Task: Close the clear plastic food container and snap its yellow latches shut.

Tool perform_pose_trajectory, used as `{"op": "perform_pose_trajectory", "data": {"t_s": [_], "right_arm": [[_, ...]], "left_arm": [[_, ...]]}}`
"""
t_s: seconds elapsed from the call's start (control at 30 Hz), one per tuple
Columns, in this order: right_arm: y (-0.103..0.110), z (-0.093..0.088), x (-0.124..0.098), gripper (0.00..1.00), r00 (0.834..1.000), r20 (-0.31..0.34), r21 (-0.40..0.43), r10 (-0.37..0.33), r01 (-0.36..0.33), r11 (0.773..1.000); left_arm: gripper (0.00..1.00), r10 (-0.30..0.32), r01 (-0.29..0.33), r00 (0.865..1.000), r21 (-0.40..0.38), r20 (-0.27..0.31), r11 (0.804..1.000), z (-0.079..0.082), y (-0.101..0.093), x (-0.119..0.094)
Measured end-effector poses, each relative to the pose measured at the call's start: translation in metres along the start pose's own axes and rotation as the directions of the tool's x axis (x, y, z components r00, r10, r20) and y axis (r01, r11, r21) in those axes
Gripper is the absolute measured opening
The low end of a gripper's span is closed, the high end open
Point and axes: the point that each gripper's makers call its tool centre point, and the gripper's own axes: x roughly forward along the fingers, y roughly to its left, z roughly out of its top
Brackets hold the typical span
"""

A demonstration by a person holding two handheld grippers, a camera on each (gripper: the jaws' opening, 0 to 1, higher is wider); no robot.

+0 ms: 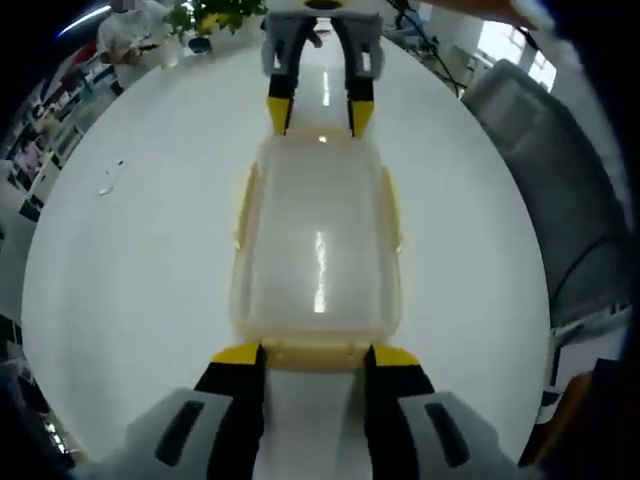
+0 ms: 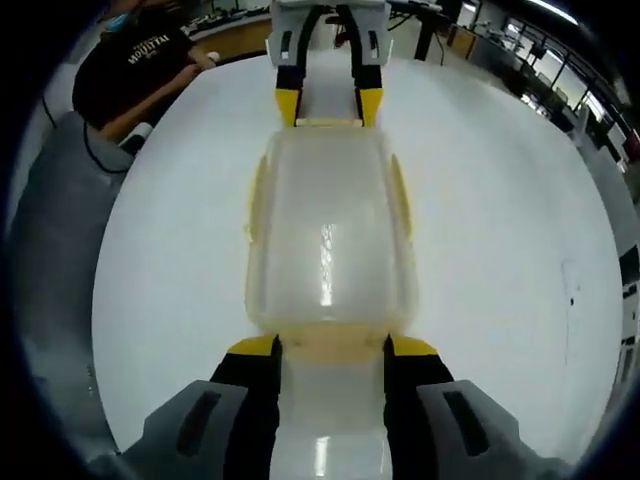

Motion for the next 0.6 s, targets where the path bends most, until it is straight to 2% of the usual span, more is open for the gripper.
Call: {"op": "perform_pose_trajectory", "data": {"t_s": [0.23,0.33,0.43,0.6], "right_arm": [[0.0,0.0,0.0,0.37,1.0,-0.006,0.007,-0.002,0.002,1.0],[0.001,0.001,-0.001,0.37,1.0,-0.012,0.008,0.003,-0.003,1.0],[0.007,0.001,-0.004,0.37,1.0,-0.007,0.015,0.026,-0.026,1.0],[0.01,0.007,-0.015,0.37,1.0,0.011,0.006,0.017,-0.017,1.0]], "left_arm": [[0.34,0.005,-0.004,0.999,-0.023,0.036,1.0,-0.003,-0.001,-0.003],[0.34,0.0,0.0,1.0,-0.025,0.024,1.0,-0.002,-0.002,-0.003],[0.34,-0.044,0.045,0.999,-0.058,0.023,0.997,-0.001,-0.009,-0.009],[0.34,-0.025,0.026,1.0,-0.056,0.017,0.998,0.002,-0.013,-0.021]]}}
